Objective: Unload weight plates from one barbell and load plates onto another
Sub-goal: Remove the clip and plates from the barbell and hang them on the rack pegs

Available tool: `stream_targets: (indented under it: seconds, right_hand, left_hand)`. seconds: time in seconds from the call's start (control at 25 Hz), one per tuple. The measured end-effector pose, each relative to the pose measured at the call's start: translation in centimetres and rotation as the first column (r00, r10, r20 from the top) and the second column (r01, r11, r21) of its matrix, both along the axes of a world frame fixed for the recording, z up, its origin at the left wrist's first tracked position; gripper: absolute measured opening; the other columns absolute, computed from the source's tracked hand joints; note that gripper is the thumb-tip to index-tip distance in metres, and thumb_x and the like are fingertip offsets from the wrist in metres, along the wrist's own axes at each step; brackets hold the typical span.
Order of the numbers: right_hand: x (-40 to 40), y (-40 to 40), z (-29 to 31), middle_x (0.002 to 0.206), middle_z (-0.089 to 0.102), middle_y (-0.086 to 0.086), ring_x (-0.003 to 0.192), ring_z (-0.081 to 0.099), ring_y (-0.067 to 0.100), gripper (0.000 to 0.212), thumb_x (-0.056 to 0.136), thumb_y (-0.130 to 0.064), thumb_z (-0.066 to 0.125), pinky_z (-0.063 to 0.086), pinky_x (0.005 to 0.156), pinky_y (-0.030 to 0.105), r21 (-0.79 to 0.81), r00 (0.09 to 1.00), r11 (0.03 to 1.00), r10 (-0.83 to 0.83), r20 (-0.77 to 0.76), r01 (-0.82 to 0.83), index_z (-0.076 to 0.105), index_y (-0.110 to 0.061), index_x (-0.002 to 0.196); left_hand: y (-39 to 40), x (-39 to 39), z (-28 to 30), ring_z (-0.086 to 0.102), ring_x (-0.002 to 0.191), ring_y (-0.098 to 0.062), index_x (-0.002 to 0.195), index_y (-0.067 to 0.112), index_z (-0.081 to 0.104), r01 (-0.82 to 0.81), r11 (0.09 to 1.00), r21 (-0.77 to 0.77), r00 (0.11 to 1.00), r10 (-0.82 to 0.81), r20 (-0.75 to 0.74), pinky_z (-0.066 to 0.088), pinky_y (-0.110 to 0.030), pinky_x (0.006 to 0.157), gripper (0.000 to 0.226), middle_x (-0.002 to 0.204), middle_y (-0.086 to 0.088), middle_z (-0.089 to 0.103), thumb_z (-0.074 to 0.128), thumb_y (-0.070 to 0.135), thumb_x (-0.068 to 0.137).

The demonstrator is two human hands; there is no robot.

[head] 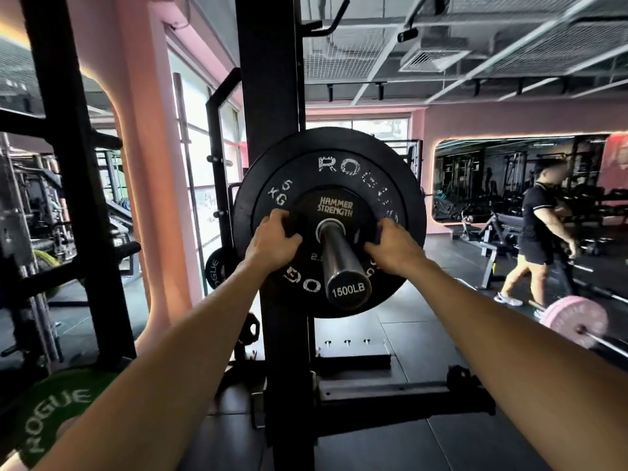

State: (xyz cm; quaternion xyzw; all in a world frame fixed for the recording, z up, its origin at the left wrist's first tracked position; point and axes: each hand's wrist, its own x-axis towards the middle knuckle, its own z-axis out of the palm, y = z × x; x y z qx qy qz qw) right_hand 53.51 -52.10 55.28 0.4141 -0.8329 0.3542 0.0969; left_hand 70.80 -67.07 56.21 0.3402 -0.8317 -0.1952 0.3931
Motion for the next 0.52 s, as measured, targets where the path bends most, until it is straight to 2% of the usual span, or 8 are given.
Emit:
stream_targets:
  seconds: [0.16, 0.28, 0.44, 0.52]
  right_hand:
    - [-2.7, -3.6, 0.2, 0.139, 0.044, 0.015, 0.125, 0.048, 0.036, 0.056, 0.085, -0.032, 0.061, 0.044, 0.1, 0.046, 0.042, 0.999, 0.999, -0.032, 0.015, 0.032, 0.037, -0.01, 0.131]
    - [-4.2, -5.5, -0.1, 0.14, 0.04, 0.017, 0.125, 0.047, 0.039, 0.056, 0.087, -0.028, 0.062, 0.041, 0.097, 0.046, 0.079, 1.0, 0.997, -0.02, -0.011, 0.021, 0.033, -0.007, 0.129]
    - [-4.8, -6.9, -0.4, 0.135, 0.041, 0.021, 0.118, 0.05, 0.044, 0.05, 0.09, -0.022, 0.058, 0.042, 0.091, 0.048, 0.014, 0.997, 1.0, -0.011, -0.079, 0.012, 0.029, -0.007, 0.127]
    - [-4.6, -7.1, -0.4, 0.132, 0.042, 0.023, 0.113, 0.052, 0.044, 0.046, 0.09, -0.017, 0.056, 0.043, 0.089, 0.048, -0.023, 0.995, 1.0, -0.011, -0.095, 0.009, 0.029, -0.009, 0.127]
  left_hand:
    - [-2.7, -3.2, 0.6, 0.055, 0.118, -0.033, 0.138, 0.013, 0.042, -0.002, 1.0, -0.03, 0.999, 0.004, 0.05, 0.044, -0.039, 0.096, 0.059, 0.129, -0.014, 0.056, 0.062, 0.023, 0.083]
    - [-4.1, -5.2, 0.6, 0.053, 0.115, -0.04, 0.138, 0.01, 0.034, -0.035, 0.996, -0.081, 0.994, 0.043, 0.1, 0.042, -0.044, 0.096, 0.058, 0.131, -0.021, 0.048, 0.061, 0.021, 0.087]
    - [-4.6, -6.3, 0.6, 0.057, 0.104, -0.047, 0.131, 0.007, 0.031, -0.125, 0.959, -0.253, 0.975, 0.167, 0.149, 0.044, -0.051, 0.084, 0.045, 0.13, -0.024, 0.043, 0.053, 0.015, 0.093]
    - [-4.5, -6.3, 0.8, 0.058, 0.101, -0.047, 0.128, 0.007, 0.032, -0.135, 0.955, -0.266, 0.973, 0.178, 0.145, 0.045, -0.05, 0.081, 0.044, 0.127, -0.024, 0.045, 0.055, 0.011, 0.09]
